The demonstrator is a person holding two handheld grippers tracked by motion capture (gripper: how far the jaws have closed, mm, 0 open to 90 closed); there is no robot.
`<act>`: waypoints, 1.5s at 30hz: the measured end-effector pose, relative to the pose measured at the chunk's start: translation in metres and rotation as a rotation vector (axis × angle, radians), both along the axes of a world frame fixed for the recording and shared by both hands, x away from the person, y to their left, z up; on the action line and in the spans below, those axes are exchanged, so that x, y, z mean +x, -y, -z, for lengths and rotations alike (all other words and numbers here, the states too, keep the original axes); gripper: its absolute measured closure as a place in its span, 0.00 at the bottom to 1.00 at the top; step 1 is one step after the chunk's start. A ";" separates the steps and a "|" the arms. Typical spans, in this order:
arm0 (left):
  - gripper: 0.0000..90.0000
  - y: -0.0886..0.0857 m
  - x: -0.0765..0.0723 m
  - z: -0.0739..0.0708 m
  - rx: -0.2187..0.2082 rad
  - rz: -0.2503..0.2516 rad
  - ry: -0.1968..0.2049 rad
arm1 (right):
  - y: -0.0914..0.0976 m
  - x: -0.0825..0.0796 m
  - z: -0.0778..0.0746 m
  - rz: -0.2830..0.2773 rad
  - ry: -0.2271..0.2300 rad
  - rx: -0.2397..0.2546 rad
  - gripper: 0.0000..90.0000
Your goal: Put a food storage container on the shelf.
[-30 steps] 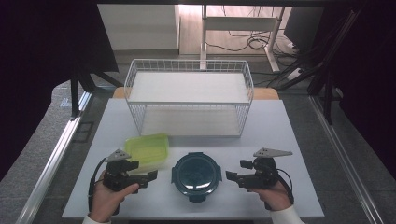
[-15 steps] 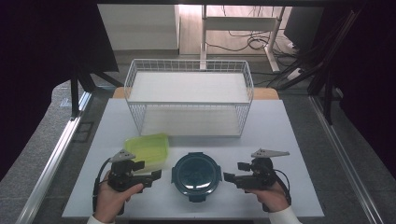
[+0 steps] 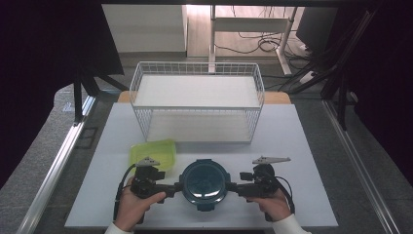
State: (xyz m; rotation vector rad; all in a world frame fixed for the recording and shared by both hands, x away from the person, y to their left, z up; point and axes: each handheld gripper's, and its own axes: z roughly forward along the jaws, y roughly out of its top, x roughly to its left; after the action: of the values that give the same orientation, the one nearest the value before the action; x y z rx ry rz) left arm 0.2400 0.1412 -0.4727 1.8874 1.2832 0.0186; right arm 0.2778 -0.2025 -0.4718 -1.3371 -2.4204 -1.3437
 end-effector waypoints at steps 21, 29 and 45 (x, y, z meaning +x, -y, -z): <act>0.07 0.022 0.019 0.026 -0.118 0.005 -0.142 | -0.020 0.012 0.020 0.004 -0.107 0.028 0.15; 0.07 0.023 0.021 0.033 -0.128 0.000 -0.161 | -0.021 0.015 0.028 0.002 -0.148 0.045 0.13; 0.12 0.029 0.023 0.046 -0.224 0.049 -0.223 | -0.025 0.019 0.039 -0.003 -0.229 0.127 0.24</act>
State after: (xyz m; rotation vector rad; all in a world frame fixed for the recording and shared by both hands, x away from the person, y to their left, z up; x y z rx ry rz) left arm 0.2634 0.1119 -0.5185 1.7619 1.3256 -0.3564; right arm 0.2963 -0.1776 -0.5103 -1.3708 -2.1514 -1.2435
